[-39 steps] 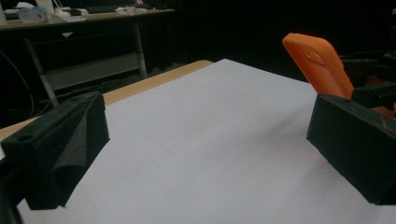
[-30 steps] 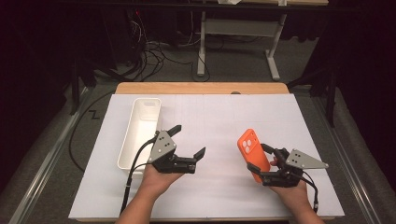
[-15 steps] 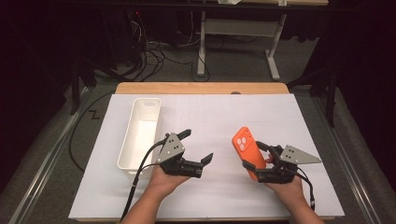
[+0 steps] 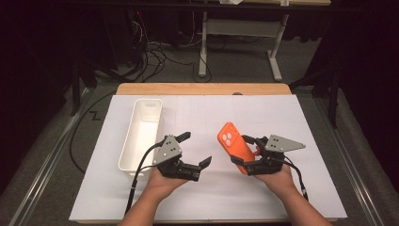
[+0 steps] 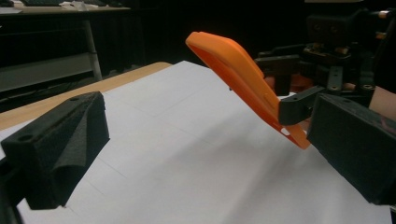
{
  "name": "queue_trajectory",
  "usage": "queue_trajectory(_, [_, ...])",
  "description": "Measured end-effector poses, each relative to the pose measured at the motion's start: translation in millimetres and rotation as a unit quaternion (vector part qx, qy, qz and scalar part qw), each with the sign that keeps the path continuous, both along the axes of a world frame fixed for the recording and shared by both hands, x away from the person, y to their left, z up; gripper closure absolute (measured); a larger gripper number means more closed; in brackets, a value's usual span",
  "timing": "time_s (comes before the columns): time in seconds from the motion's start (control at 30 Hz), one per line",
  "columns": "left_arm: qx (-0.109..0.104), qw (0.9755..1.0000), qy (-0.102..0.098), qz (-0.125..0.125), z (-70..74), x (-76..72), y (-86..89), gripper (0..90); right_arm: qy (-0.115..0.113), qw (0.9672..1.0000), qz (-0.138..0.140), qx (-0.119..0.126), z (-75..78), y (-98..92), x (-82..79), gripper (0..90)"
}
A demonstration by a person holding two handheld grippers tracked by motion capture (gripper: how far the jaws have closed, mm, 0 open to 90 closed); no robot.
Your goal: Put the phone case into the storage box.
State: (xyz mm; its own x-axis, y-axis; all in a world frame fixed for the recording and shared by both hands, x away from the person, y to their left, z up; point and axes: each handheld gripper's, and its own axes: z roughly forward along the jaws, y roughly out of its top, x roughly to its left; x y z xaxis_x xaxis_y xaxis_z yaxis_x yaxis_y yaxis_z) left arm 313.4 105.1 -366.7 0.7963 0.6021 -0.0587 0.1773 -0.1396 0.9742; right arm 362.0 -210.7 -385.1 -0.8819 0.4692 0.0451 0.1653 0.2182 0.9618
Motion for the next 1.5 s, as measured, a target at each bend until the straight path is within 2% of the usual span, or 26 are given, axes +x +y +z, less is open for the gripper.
queue_trajectory(0.23, [-0.002, 1.0, 0.004, -0.007, -2.1, -0.1, -1.5, 0.5, 0.005, 0.9999, 0.015, -0.001, -2.1, 4.4, 8.0, 16.7])
queue_trajectory(0.43, [-0.007, 0.9998, 0.002, -0.017, -2.0, -2.9, -4.6, 0.5, 0.0, 0.9998, 0.022, 0.0, -3.6, 1.4, 2.0, 16.8])
queue_trajectory(0.67, [-0.014, 0.9991, 0.005, -0.04, -3.2, -6.3, -10.8, 0.6, 0.006, 0.9989, 0.045, 0.004, -5.8, -2.4, -6.5, 16.7])
queue_trajectory(0.77, [-0.011, 0.9987, 0.007, -0.049, -4.2, -8.0, -13.7, 0.5, 0.006, 0.9983, 0.058, 0.008, -4.8, -4.0, -10.0, 16.8])
queue_trajectory(1.13, [-0.023, 0.9951, 0.005, -0.096, -2.9, -13.8, -18.5, 0.5, 0.005, 0.9934, 0.112, 0.025, -2.8, -1.5, -20.2, 16.7])
queue_trajectory(1.5, [-0.026, 0.9917, -0.003, -0.126, -2.7, -16.8, -21.7, 0.5, 0.015, 0.9871, 0.156, 0.034, -3.1, 4.4, -24.7, 16.7])
